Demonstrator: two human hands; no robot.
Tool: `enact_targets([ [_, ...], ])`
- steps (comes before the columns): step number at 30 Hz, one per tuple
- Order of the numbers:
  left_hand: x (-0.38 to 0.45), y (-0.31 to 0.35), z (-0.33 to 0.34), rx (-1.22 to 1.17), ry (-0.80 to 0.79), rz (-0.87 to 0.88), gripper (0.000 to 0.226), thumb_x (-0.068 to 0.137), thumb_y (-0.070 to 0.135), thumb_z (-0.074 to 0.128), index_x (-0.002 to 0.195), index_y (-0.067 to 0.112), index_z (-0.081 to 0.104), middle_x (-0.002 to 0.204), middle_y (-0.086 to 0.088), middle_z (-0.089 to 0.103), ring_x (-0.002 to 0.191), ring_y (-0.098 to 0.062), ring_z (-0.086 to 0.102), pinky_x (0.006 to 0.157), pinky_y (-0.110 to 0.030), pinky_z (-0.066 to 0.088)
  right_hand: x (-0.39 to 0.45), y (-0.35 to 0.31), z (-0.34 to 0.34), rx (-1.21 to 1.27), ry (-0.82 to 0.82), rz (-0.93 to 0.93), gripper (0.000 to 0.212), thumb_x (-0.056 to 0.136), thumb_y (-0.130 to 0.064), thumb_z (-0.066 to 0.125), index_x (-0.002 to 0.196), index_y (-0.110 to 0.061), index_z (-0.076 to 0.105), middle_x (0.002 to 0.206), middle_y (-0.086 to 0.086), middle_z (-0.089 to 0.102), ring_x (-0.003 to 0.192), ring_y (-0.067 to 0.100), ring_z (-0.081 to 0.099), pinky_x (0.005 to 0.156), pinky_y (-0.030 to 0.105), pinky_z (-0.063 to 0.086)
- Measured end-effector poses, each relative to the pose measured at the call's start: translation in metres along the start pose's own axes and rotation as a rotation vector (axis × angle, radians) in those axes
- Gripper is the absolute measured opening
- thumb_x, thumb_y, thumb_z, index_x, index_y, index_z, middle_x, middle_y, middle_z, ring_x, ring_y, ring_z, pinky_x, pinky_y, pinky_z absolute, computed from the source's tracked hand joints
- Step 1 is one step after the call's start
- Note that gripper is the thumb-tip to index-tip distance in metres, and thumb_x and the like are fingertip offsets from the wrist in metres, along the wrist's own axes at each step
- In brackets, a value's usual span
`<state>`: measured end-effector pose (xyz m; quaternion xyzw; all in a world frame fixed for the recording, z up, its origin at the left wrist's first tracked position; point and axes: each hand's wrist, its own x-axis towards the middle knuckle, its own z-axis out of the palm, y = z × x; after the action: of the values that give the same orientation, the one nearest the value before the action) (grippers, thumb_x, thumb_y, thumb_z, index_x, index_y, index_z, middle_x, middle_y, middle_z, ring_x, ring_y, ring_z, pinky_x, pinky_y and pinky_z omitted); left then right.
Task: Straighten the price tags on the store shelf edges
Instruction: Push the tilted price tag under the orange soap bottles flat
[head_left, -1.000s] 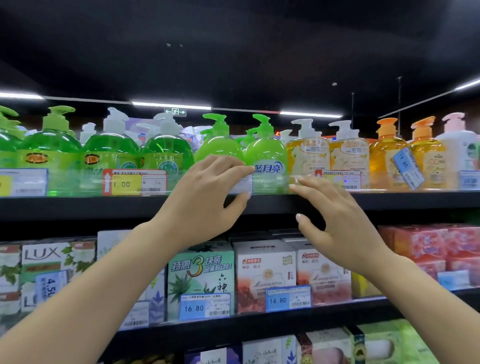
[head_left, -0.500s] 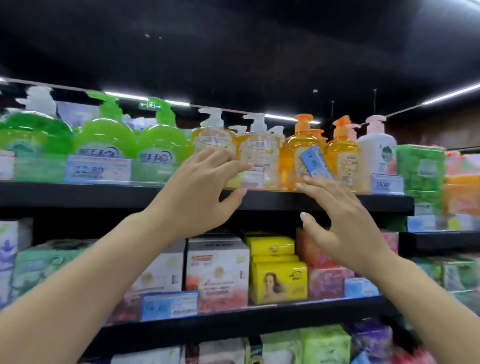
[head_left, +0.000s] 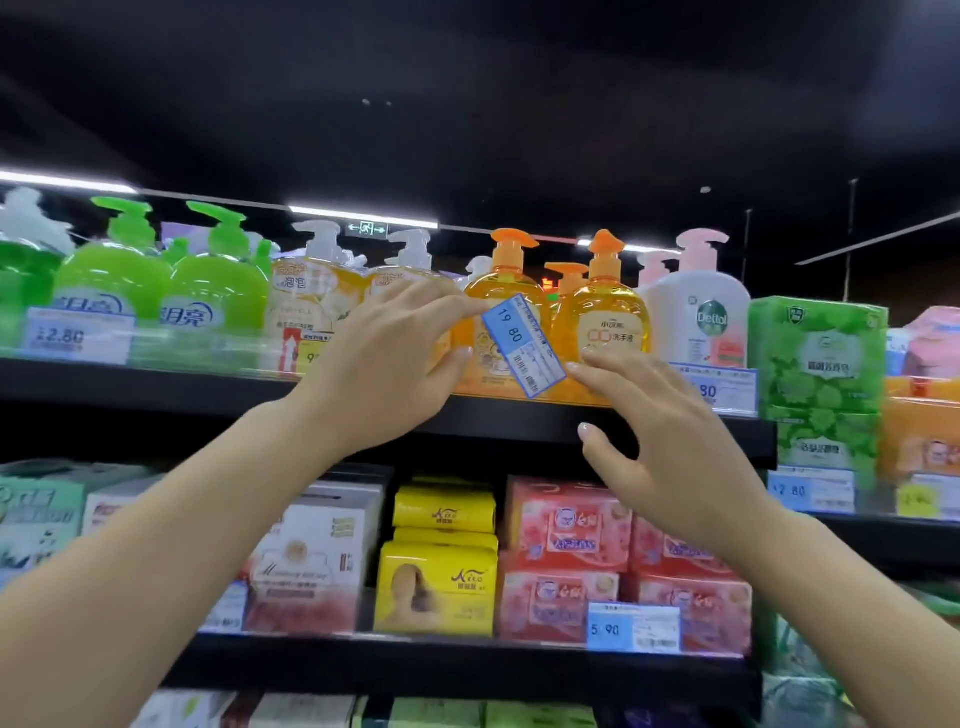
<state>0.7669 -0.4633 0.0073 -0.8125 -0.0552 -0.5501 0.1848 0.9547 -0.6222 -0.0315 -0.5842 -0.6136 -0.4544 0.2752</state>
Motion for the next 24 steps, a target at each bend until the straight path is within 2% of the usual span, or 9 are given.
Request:
enact_targets([
  [6, 0.014, 0.000, 0.012, 0.085, -0.066, -0.007, 0.042, 0.088, 0.017, 0.058, 0.130, 0.020, 0.053, 0.120, -0.004, 0.058, 0.111, -0.028, 0.050, 0.090, -0.039, 0.041, 0.008, 0.002, 0.011, 0.049, -0.035, -0.007, 0.055, 0.086, -0.040, 0.039, 0.133, -0.015, 0.051, 0.138, 0.002, 0.049, 0.131, 0.018, 0.037, 0.108, 0.037, 0.029],
  [12, 0.024, 0.003, 0.016, 0.088, -0.070, 0.005, 0.044, 0.091, 0.010, 0.056, 0.133, 0.021, 0.052, 0.109, -0.005, 0.057, 0.095, -0.024, 0.052, 0.075, -0.034, 0.042, 0.006, 0.002, 0.018, 0.078, -0.012, 0.002, 0.052, 0.086, -0.037, 0.043, 0.133, -0.016, 0.050, 0.140, 0.002, 0.047, 0.134, 0.019, 0.034, 0.107, 0.030, 0.019],
  [15, 0.030, 0.005, 0.015, 0.083, -0.076, 0.007, 0.042, 0.093, 0.012, 0.053, 0.134, 0.020, 0.052, 0.106, -0.007, 0.056, 0.092, -0.023, 0.050, 0.073, -0.031, 0.037, 0.005, 0.002, 0.020, 0.081, -0.001, -0.004, 0.054, 0.085, -0.040, 0.039, 0.132, -0.016, 0.051, 0.140, 0.003, 0.048, 0.134, 0.019, 0.034, 0.107, 0.031, 0.020],
  [24, 0.026, -0.001, 0.017, 0.066, -0.055, -0.006, 0.035, 0.093, 0.015, 0.055, 0.127, 0.020, 0.056, 0.101, -0.001, 0.057, 0.089, -0.015, 0.047, 0.072, -0.026, 0.035, 0.006, 0.007, 0.017, 0.080, -0.037, -0.022, 0.054, 0.086, -0.042, 0.037, 0.134, -0.019, 0.049, 0.142, 0.000, 0.046, 0.134, 0.017, 0.034, 0.109, 0.033, 0.023],
])
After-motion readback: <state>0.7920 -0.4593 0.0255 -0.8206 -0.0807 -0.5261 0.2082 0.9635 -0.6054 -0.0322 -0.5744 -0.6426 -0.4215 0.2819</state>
